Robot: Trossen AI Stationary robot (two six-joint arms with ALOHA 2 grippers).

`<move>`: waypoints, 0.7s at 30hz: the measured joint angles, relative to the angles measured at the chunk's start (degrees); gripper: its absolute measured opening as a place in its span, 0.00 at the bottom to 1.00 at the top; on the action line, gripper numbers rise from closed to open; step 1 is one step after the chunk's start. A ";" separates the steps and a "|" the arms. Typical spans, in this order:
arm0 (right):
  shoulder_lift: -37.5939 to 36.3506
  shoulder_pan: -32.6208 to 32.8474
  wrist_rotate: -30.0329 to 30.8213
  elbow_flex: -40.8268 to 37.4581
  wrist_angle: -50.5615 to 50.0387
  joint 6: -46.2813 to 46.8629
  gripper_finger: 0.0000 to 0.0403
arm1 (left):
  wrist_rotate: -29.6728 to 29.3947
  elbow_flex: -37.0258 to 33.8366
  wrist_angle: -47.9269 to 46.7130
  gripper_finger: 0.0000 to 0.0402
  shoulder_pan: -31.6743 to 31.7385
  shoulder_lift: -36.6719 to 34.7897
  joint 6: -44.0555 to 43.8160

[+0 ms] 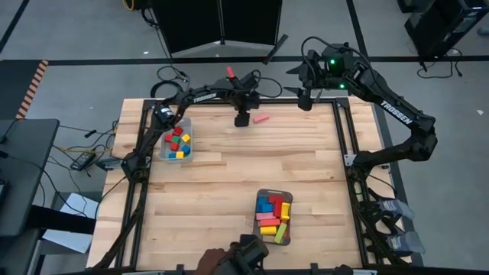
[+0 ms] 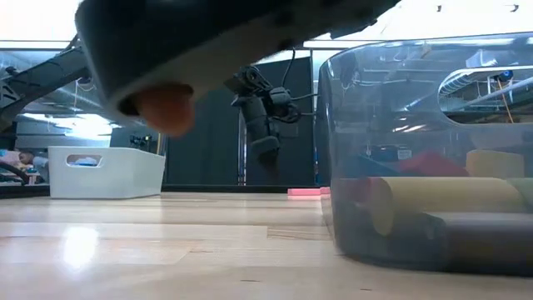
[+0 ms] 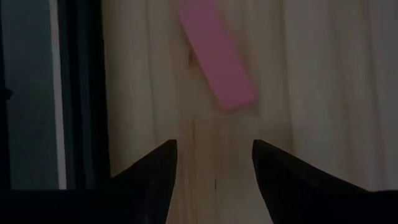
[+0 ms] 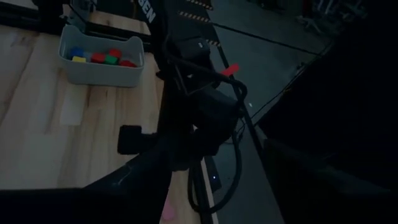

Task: Sort blocks by size
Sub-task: Put the pink rectangular block into the black bin

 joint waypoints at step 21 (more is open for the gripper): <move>0.21 0.79 -0.42 0.00 -1.62 4.29 0.64 | -0.54 7.55 -1.96 0.33 1.13 0.42 -6.67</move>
